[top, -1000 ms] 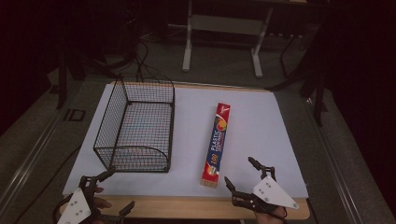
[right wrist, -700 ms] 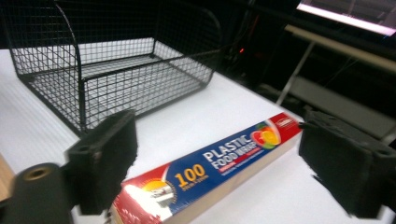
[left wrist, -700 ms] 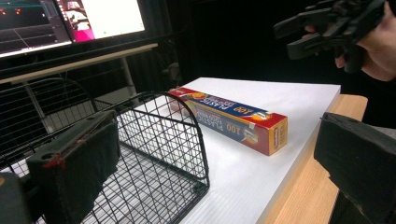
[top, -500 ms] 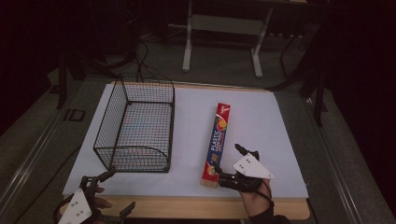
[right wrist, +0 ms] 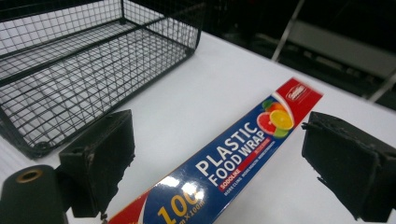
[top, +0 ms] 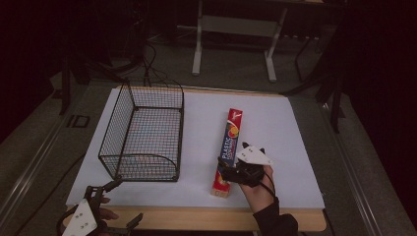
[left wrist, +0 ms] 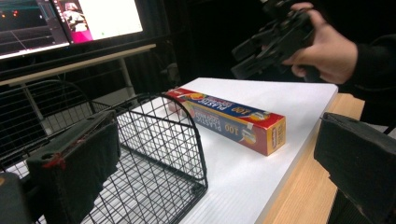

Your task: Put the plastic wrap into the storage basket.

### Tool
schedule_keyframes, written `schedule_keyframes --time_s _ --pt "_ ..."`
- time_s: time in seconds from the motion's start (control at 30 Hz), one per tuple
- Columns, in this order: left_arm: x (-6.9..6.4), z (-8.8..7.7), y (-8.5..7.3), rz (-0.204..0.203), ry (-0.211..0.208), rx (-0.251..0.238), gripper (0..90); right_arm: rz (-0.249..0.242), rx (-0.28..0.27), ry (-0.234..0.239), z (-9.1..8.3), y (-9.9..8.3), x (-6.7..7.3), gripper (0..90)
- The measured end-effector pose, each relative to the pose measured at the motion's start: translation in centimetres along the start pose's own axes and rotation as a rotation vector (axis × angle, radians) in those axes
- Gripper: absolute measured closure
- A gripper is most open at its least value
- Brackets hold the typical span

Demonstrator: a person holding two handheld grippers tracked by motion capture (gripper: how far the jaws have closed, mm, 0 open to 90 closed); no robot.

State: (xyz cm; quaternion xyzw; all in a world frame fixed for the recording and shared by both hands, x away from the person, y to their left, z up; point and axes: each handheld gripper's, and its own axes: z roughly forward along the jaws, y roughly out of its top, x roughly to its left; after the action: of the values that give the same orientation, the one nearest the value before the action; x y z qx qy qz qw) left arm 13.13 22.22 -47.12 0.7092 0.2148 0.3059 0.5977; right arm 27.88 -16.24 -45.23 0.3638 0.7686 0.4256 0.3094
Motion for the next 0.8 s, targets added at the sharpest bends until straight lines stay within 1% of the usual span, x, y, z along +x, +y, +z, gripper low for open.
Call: schedule_keyframes --time_s 0.03,0.1,0.13,0.17,0.23,0.27,0.33,0.37,0.4,0.43,0.47,0.53,0.57,0.6,0.63,0.67,0.7,0.73,0.77,0.8 --pt "0.0 0.0 0.0 0.001 -0.001 -0.001 0.9 0.018 0.012 0.008 0.3 0.0 -0.1 9.3" --pt "-0.1 0.0 0.0 0.002 -0.001 -0.002 0.9 0.033 0.047 -0.003 0.9 0.2 -0.3 9.4" --pt "-0.1 0.0 0.1 0.004 -0.003 -0.002 0.9 0.066 0.098 -0.005 1.5 0.3 -0.5 9.4" --pt "-0.1 0.0 0.1 0.005 -0.003 -0.001 0.9 0.081 0.107 0.001 1.7 0.4 -0.6 9.4" --pt "-0.1 0.0 0.0 0.006 -0.003 0.001 0.9 0.09 0.142 -0.01 2.3 0.5 -0.8 9.4" --pt "-0.1 0.0 0.1 0.012 -0.001 0.003 0.9 0.104 0.152 -0.001 2.5 0.6 -0.9 9.5" --pt "-0.2 0.0 0.1 0.015 0.0 0.002 0.9 0.112 0.175 -0.009 3.0 0.8 -1.1 9.5" --pt "-0.2 0.0 0.1 0.014 -0.001 0.001 0.9 0.121 0.186 -0.006 3.2 0.9 -1.1 10.0" --pt "-0.2 0.0 0.1 0.014 0.0 0.001 0.9 0.13 0.208 -0.003 3.6 1.0 -1.2 10.0" --pt "-0.2 0.0 0.1 0.014 -0.001 0.001 0.9 0.139 0.223 -0.003 3.9 1.0 -1.3 12.0" --pt "-0.2 0.0 0.1 0.015 -0.001 0.002 0.9 0.146 0.245 -0.011 4.2 1.1 -1.4 15.1" --pt "-0.2 0.1 0.1 0.015 -0.001 0.002 0.9 0.156 0.26 -0.034 4.7 1.1 -1.4 14.4" --pt "-0.2 0.1 0.1 0.016 -0.001 0.002 0.9 0.156 0.26 -0.034 4.7 1.1 -1.4 14.4" --pt "-0.3 0.1 0.0 0.016 -0.002 0.003 0.9 0.171 0.28 -0.048 5.3 1.3 -1.7 14.4" --pt "-0.3 0.1 0.0 0.016 -0.002 0.003 0.9 0.18 0.286 -0.049 5.5 1.3 -1.8 14.4" --pt "-0.3 0.1 0.0 0.016 -0.002 0.006 0.9 0.193 0.307 -0.057 5.9 1.4 -1.9 14.4" --pt "-0.3 0.1 0.0 0.016 -0.002 0.006 0.9 0.2 0.319 -0.062 6.1 1.5 -2.0 14.4" --pt "-0.2 0.1 0.0 0.017 -0.003 0.007 0.9 0.2 0.319 -0.062 6.1 1.5 -2.0 14.4" --pt "-0.2 0.1 0.0 0.019 -0.002 0.008 0.9 0.227 0.353 -0.068 6.8 1.7 -2.3 14.5" --pt "-0.2 0.1 0.0 0.019 -0.002 0.008 0.9 0.237 0.363 -0.071 7.0 1.8 -2.4 14.5"
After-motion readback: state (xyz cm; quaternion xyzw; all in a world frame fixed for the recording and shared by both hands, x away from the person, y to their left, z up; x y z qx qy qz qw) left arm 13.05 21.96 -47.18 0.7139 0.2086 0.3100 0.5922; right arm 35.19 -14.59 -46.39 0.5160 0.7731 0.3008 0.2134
